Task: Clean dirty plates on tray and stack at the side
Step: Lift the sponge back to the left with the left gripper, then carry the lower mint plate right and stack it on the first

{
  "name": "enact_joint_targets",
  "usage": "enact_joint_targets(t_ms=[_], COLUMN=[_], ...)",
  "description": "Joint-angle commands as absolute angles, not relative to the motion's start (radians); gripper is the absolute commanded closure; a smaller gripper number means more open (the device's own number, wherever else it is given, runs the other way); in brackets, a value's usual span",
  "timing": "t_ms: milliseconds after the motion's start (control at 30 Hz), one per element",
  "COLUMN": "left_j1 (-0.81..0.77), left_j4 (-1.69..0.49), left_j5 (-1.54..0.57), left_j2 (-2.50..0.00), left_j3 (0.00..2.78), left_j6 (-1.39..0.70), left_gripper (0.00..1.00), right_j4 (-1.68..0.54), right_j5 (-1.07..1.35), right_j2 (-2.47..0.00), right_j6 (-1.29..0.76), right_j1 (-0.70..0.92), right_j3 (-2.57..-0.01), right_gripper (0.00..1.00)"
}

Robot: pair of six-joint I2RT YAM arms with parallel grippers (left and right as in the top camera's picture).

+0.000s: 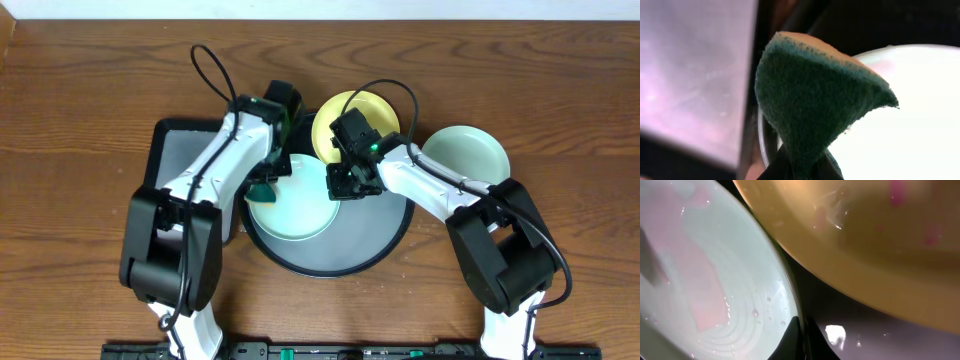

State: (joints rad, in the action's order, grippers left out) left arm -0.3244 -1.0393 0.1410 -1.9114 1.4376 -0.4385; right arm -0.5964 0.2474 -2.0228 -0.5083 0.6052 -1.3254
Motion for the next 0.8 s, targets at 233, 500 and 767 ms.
enact_joint_targets(t_ms=[233, 500, 767], left_j1=[-0.213, -0.128, -0.122], left_j4=[-1.148, -1.124, -1.100], left_j5=[0.170, 0.169, 0.169], left_j2=[-1.813, -1.800, -1.800], left_j3=[1.583, 1.583, 1.582], left_j6=[-0.446, -0.447, -0.447], left_gripper=[0.92, 0.92, 0.92], right_j4=[-0.617, -0.700, -0.728], right_j5=[0.263, 0.018, -0.337], right_j2=[-1.990, -1.782, -1.601], right_j6=[-0.401, -0.316, -0.229], right_j1=[0.604, 0.604, 0.643], right_j3=[-1.333, -1.333, -1.333], right_gripper=[0.99, 0.99, 0.99])
